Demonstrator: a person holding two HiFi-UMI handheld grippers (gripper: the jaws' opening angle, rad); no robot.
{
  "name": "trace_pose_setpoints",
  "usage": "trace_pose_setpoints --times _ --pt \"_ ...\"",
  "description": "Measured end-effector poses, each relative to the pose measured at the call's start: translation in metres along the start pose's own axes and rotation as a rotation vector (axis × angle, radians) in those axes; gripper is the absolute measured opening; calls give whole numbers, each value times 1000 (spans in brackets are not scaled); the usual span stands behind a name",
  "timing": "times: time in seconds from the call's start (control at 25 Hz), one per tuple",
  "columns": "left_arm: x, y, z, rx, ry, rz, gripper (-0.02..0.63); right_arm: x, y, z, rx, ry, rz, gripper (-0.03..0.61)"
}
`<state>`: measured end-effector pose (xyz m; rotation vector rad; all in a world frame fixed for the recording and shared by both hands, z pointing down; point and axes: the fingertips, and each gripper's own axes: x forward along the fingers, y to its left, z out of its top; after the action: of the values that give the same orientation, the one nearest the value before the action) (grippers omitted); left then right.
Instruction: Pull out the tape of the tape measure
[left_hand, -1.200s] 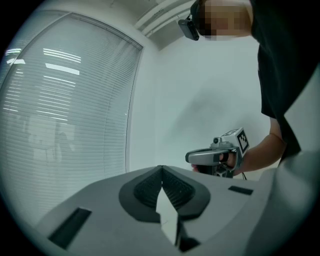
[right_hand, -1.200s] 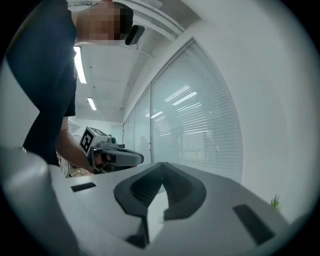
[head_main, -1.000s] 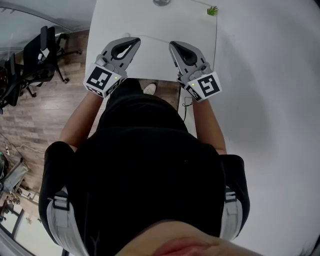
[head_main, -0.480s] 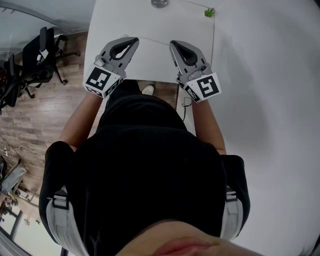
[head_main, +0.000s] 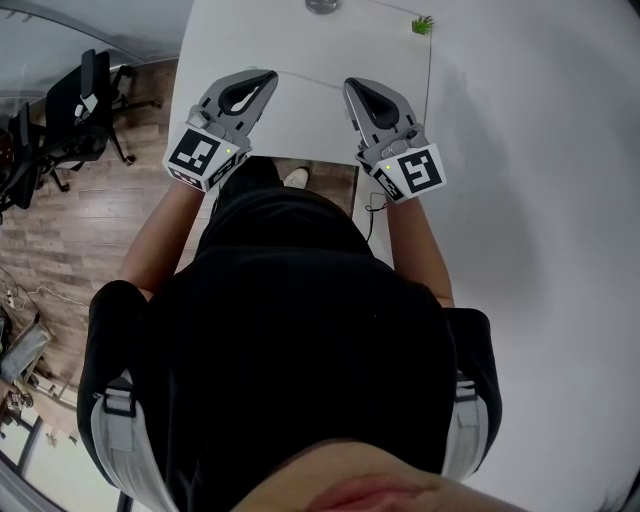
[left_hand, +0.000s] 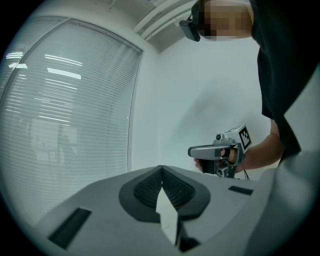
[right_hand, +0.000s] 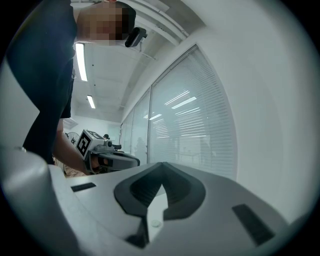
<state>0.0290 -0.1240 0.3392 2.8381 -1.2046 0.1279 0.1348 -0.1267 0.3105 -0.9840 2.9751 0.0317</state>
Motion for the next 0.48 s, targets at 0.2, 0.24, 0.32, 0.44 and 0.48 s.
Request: trace_pose_setpoints --times 0.2,0.24,0.32,0.44,0.48 --pt "0 0 3 8 -16 5 11 0 -1 -3 -4 2 0 2" --pt "1 0 3 9 -16 4 11 0 -1 -3 -4 2 1 2" --pt "2 0 6 12 -20 2 11 0 -3 -2 -6 2 2 2" --pt "2 3 3 -3 -13 7 11 1 -4 -2 -7 4 3 2" --pt "2 4 3 -4 -13 9 11 1 -4 -2 -7 5 3 2"
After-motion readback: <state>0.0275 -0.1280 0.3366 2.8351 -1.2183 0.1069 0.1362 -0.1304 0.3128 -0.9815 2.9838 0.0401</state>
